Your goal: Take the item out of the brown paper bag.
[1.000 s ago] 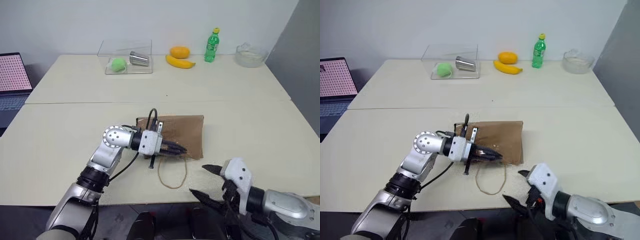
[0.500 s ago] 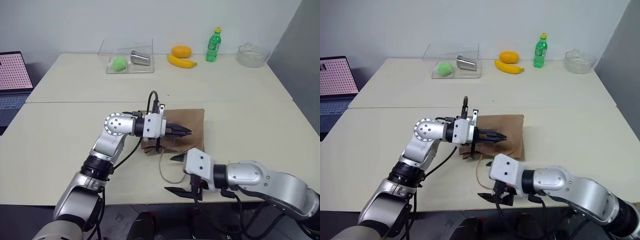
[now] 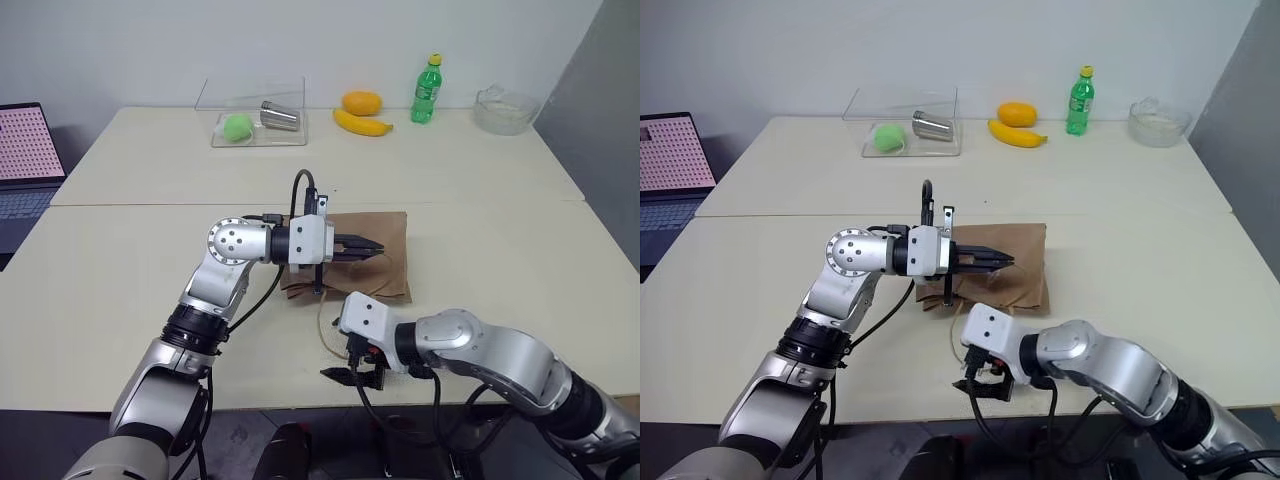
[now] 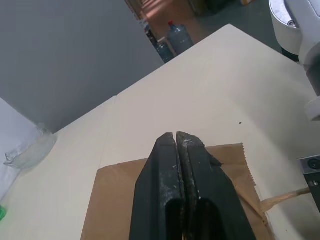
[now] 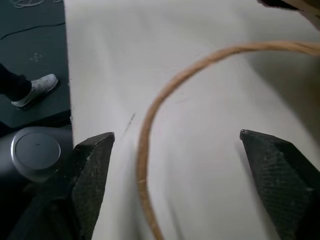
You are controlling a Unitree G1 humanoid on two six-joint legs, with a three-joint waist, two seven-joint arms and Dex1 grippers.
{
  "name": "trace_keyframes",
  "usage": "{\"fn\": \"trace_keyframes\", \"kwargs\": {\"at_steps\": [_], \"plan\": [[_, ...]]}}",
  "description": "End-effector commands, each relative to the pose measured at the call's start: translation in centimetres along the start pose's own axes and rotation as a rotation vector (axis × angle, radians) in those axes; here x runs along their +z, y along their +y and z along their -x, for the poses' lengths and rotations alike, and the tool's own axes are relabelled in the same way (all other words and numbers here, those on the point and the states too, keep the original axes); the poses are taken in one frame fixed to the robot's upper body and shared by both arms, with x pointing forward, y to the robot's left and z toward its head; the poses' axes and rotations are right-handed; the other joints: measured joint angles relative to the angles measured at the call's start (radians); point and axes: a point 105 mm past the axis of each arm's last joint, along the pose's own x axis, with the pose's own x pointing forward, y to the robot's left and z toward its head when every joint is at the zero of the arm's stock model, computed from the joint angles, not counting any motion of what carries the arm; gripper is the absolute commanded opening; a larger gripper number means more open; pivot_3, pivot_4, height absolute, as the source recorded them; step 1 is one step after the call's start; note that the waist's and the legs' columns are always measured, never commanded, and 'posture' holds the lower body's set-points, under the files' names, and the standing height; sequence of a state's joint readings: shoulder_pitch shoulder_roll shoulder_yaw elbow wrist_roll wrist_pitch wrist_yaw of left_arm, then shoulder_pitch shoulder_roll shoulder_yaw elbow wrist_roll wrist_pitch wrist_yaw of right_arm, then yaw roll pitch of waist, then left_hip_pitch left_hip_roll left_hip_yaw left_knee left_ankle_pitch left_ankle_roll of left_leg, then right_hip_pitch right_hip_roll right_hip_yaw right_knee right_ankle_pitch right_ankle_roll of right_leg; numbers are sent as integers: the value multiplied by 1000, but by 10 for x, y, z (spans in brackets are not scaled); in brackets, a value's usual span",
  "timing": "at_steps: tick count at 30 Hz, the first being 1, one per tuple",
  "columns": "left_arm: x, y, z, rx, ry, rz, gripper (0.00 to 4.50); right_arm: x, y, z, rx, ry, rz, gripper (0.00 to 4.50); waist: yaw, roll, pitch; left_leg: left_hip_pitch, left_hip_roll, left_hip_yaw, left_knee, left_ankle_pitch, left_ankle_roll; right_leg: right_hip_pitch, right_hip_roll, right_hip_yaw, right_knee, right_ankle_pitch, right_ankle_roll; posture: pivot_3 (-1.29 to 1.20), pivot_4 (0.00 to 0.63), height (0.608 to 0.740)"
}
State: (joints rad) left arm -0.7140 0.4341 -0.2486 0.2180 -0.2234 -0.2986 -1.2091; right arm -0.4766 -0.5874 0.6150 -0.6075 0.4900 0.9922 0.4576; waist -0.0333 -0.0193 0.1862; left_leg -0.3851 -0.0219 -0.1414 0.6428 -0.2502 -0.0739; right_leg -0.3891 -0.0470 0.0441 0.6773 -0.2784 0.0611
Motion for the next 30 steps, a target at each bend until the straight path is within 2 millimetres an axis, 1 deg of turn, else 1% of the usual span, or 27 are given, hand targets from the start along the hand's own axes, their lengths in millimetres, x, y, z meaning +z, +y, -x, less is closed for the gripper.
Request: {"fn": "trace_keyframes", "kwargs": {"at_steps": [1, 6, 9, 15, 17, 18, 22, 26, 28, 30], "plan": [[11, 12, 1, 39, -24, -60, 0, 7, -4, 4, -27, -33, 15, 2992, 0, 0, 0, 0, 0, 0, 0, 0, 0, 0, 0, 0, 0, 0, 0, 0, 150, 740], [9, 16, 1, 44, -21, -69, 0, -3, -8, 3, -51, 6, 45, 1147, 0, 0, 0, 0, 0, 0, 0, 0, 0, 0, 0, 0, 0, 0, 0, 0, 150, 740], [9, 26, 0, 75, -15, -80, 0, -11, -8, 0, -61, 41, 74, 23, 0, 0, 0, 0, 0, 0, 0, 0, 0, 0, 0, 0, 0, 0, 0, 0, 150, 740], [13, 58, -3, 152, 6, -121, 0, -28, -11, -5, -81, 128, 157, 23, -1, 0, 0, 0, 0, 0, 0, 0, 0, 0, 0, -1, 0, 0, 1, 0, 150, 740], [18, 74, -4, 192, 13, -133, 0, -32, -12, -6, -83, 155, 176, 23, -1, 0, 0, 0, 0, 0, 0, 0, 0, 0, 0, -1, 0, -1, 1, 0, 150, 740], [19, 79, -4, 203, 15, -135, 0, -33, -12, -7, -81, 161, 180, 23, -1, 0, 0, 0, 0, 0, 0, 0, 0, 0, 0, -1, 0, -1, 2, 0, 150, 740], [23, 107, 0, 282, 47, -163, 0, -43, -9, -10, -73, 197, 199, 23, -1, 0, 0, 0, 0, -1, 0, 0, 0, 0, 0, -1, 0, -3, 5, 0, 150, 740], [26, 126, 4, 341, 63, -199, 0, -48, -6, -10, -62, 212, 195, 23, -1, 0, 0, 0, -1, -1, 0, 0, 0, 0, 0, -1, 0, -3, 5, 0, 150, 740], [31, 138, 6, 380, 62, -204, 0, -51, -5, -9, -54, 224, 196, 23, -1, 0, 0, 0, -1, -1, 0, 0, 0, 0, -1, -1, 0, -3, 5, 0, 150, 740], [35, 145, 7, 400, 53, -211, 0, -54, -3, -9, -49, 231, 195, 23, -1, 0, 0, -1, -1, -1, 0, 0, 0, 0, -1, -1, -1, -3, 6, 0, 150, 740]]}}
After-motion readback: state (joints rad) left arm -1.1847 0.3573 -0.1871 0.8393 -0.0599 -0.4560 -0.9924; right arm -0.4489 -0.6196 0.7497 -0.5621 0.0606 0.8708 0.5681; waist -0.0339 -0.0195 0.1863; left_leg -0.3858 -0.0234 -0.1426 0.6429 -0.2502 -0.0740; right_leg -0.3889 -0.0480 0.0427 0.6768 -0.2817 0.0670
